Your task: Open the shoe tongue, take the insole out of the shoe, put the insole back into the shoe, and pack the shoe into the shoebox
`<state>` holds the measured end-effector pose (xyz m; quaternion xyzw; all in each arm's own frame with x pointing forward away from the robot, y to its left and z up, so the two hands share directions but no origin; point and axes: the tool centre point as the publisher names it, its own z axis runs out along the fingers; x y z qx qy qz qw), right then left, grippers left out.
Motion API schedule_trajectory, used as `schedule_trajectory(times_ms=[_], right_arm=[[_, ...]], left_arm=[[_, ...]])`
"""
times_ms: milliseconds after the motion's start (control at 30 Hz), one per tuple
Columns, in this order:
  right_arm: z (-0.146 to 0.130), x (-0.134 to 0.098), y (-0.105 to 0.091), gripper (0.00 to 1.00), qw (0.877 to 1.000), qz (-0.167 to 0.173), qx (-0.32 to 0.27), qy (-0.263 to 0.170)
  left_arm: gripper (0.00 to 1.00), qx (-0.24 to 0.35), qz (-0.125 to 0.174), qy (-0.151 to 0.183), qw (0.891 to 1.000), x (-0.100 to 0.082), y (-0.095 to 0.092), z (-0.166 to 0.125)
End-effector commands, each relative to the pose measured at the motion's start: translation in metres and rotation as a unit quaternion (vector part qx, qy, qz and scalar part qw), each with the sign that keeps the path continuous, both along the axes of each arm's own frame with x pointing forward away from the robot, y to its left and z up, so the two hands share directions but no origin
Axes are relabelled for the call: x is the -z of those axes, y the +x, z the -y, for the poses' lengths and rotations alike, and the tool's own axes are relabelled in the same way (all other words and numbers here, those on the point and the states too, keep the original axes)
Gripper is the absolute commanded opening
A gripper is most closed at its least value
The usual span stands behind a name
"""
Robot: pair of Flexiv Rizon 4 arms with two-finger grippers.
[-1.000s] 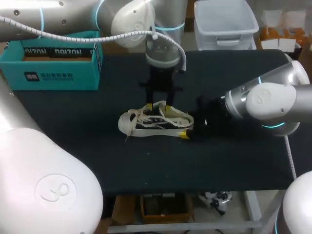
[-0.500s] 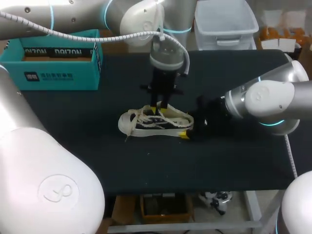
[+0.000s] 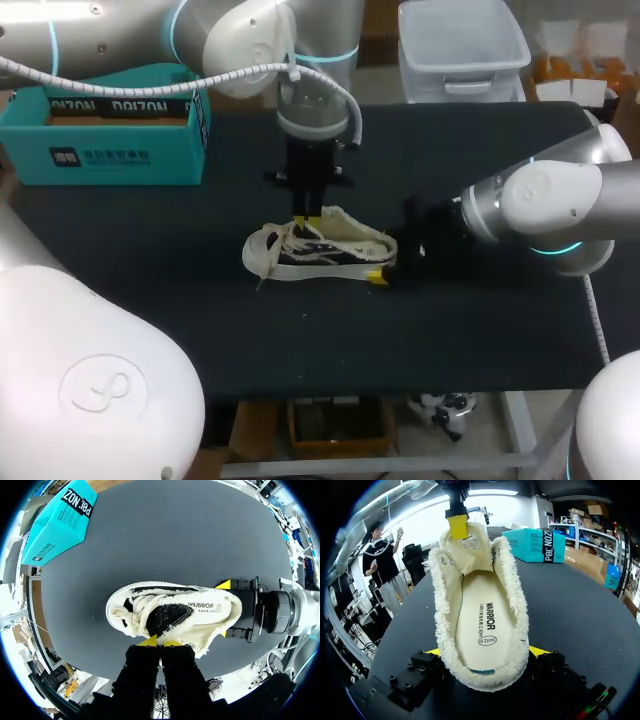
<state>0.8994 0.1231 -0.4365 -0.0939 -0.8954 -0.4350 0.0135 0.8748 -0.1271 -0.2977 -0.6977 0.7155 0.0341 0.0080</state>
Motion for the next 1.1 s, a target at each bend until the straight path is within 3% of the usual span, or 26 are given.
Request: schedule_trajectory(times_ms=[33,233,600,733,833,933,1100], right_arm=[[-0.002,0.016,0.003,0.0,1.0,0.0,-0.001,0.002],[-0.002,0.016,0.003,0.0,1.0,0.0,-0.001,0.002],[-0.002,0.016,0.003,0.0,1.0,0.0,-0.001,0.002],[-0.002,0.016,0.003,0.0,1.0,0.0,-0.001,0.002],[-0.002,0.016,0.003,0.0,1.0,0.0,-0.001,0.002],[-0.002,0.016,0.003,0.0,1.0,0.0,-0.001,0.002],[-0.002,0.016,0.003,0.0,1.0,0.0,-0.001,0.002]], left_arm=[[0.0,-0.013,0.021,-0.084,0.996,-0.004,-0.006,-0.034],[0.0,-0.029,0.023,-0.137,0.99,-0.001,0.0,-0.063],[0.0,-0.025,0.011,-0.167,0.986,0.011,0.01,-0.079],[0.0,0.0,0.011,-0.174,0.985,0.008,0.01,-0.076],[0.24,0.035,0.015,-0.176,0.984,-0.002,0.002,-0.069],[0.4,0.075,0.02,-0.185,0.98,-0.016,-0.003,-0.062],[0.43,0.139,0.038,-0.189,0.971,-0.046,-0.014,-0.05]])
